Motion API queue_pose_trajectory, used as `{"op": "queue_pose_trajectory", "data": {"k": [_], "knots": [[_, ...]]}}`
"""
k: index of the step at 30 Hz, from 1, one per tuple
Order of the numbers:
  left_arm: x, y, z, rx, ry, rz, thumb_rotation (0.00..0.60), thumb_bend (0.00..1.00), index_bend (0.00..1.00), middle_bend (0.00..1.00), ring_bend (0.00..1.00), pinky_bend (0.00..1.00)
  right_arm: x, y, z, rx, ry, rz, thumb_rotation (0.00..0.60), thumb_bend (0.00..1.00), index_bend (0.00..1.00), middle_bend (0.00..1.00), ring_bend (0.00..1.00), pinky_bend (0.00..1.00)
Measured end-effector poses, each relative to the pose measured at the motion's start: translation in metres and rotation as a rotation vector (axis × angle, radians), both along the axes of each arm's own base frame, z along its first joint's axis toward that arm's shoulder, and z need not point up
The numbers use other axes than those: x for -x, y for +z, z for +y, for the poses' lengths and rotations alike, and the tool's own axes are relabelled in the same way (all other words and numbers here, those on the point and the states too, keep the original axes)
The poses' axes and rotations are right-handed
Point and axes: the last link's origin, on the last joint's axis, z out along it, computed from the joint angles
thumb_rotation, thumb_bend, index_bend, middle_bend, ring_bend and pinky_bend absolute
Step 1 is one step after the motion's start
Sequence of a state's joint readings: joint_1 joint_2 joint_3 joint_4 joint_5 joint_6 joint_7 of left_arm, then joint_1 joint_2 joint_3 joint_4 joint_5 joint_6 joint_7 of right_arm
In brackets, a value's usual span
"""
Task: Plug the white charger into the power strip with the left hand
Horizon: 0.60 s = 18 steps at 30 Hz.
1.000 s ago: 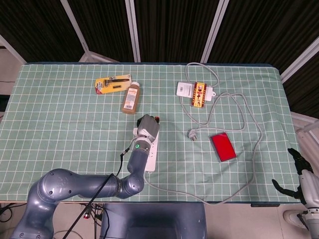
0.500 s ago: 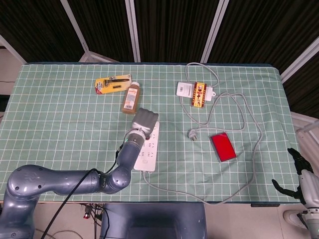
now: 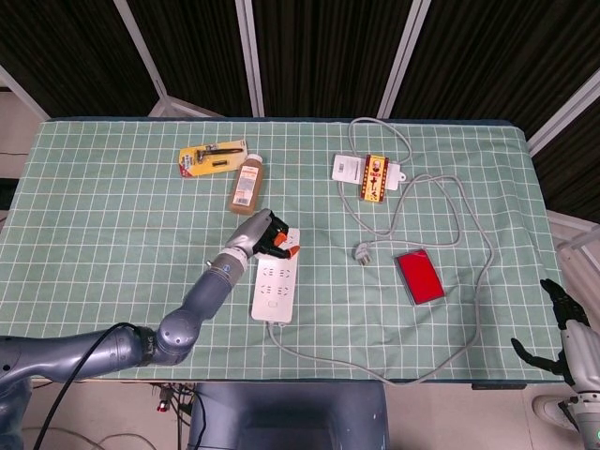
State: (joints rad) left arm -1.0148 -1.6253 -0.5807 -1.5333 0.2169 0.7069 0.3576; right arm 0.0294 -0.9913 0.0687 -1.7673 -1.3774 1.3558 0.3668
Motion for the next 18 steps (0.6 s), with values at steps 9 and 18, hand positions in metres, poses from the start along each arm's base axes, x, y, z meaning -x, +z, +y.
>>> {"op": "queue_pose_trajectory", "data": {"k": [9,18], "knots": [[0.027,-0.004,0.008,0.079,0.047,-0.090,0.600,0.28,0.92,1.00,1.00,1.00,0.000,0.000,0.000,0.001,0.001,0.002,0.600,0.34,0.00,0.00,0.00,0.00],[0.031,-0.017,0.011,0.086,0.028,-0.069,0.600,0.28,0.92,1.00,1.00,1.00,0.000,0.000,-0.001,0.001,-0.002,-0.002,0.600,0.34,0.00,0.00,0.00,0.00]]}}
